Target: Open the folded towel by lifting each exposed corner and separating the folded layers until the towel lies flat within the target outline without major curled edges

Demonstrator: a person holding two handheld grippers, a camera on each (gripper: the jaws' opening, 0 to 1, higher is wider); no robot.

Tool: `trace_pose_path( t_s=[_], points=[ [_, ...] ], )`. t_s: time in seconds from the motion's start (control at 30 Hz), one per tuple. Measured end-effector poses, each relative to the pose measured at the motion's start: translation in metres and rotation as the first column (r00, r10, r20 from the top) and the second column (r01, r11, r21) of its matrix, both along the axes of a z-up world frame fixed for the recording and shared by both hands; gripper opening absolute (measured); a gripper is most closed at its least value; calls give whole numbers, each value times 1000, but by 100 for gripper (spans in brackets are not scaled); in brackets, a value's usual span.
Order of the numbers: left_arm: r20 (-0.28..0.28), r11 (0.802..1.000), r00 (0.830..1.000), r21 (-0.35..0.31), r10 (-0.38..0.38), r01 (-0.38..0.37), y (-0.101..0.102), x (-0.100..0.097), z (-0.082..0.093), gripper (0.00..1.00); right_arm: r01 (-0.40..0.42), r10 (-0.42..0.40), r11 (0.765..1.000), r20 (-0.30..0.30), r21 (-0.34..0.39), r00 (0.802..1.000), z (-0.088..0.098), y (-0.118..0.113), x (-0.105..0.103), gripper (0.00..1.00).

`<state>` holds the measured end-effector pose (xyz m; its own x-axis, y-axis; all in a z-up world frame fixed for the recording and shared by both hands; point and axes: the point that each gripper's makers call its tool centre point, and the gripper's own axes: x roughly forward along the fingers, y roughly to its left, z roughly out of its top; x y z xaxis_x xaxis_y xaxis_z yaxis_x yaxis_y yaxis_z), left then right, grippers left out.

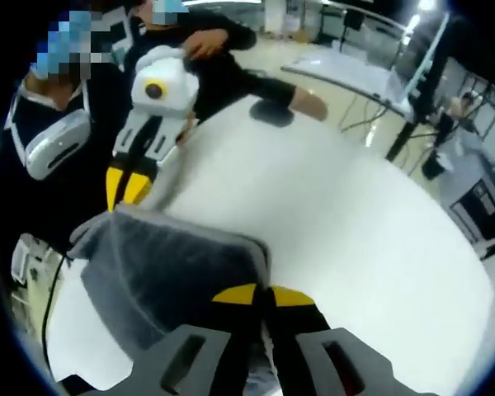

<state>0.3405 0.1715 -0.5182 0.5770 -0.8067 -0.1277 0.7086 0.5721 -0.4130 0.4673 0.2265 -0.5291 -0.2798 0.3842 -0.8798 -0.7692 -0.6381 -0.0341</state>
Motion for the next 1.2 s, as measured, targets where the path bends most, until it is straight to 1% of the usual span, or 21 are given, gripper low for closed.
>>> trace_pose_path(
  t_s=[0.07,0.13,0.23,0.37,0.43,0.5,0.57,0.67,0.73,0.9,0.93,1.03,1.2],
  points=[
    [-1,1000,1000,1,3,-3,2,0,0,4,14,-14,1000,-3,11,1000,3,1,-1,1],
    [-2,1000,1000,2,3,-3,2,0,0,4,30,-30,999,9,16,999,5,1,1,1],
    [2,1000,1000,19,12,-12,5,-1,0,4,57,-58,998,17,39,998,12,0,3,1],
    [8,999,1000,29,24,-25,12,0,1,4,121,-123,988,8,95,992,21,4,6,1],
    [6,999,999,34,32,-32,17,2,0,4,140,-141,985,8,104,990,21,3,7,1],
    [8,998,999,37,45,-46,23,3,1,4,148,-150,983,16,113,988,21,2,9,1],
    [6,997,998,32,66,-66,30,6,2,4,163,-172,974,47,156,984,24,5,16,1],
    [2,995,995,35,97,-97,38,9,0,4,180,-193,965,53,190,980,28,5,18,1],
    [10,994,995,44,103,-103,41,10,0,4,194,-209,959,55,207,976,29,5,18,1],
    [11,993,994,37,108,-109,44,10,1,4,207,-230,950,75,232,970,32,2,15,1],
    [12,993,994,40,108,-108,44,10,1,4,212,-237,948,82,237,968,33,2,16,1],
    [12,992,993,47,119,-119,46,10,-1,4,247,-281,931,94,269,955,40,4,17,1],
    [21,990,991,42,136,-136,50,6,3,4,324,-361,899,81,293,929,41,5,18,1]
  ],
)
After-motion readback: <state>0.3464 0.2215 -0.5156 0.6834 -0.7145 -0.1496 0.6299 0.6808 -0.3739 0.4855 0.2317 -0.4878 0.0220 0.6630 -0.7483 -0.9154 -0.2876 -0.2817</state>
